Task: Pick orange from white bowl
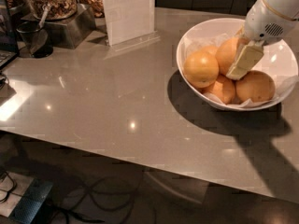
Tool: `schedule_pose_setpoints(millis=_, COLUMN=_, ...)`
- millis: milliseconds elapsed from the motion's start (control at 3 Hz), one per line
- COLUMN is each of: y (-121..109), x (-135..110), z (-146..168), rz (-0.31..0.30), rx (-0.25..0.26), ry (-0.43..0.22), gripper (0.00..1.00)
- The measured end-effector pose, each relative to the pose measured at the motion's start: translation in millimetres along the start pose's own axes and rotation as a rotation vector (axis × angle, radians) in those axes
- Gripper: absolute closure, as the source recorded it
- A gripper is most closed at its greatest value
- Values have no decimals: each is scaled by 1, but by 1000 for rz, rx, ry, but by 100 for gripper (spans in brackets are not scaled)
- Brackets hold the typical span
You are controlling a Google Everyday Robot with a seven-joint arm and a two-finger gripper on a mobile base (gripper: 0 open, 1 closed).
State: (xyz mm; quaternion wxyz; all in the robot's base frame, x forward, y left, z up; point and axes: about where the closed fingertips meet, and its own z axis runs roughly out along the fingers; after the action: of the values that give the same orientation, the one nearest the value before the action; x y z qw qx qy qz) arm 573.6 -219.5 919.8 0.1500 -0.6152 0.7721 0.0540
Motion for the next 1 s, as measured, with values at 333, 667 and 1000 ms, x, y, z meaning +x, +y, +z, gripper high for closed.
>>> schedule_pose_setpoints(millis=333, y=0, x=-1, z=-4, rz=0, rx=0, ry=0, gripper=100)
schedule_pose_setpoints(millis=667, y=6, x=-22, z=-27, rz=-38, rx=16, ry=-83, gripper=100)
schedule_pose_setpoints(millis=1000, y=28, x=-35, z=-59, rz=-60, rx=35, ry=-203, gripper=100)
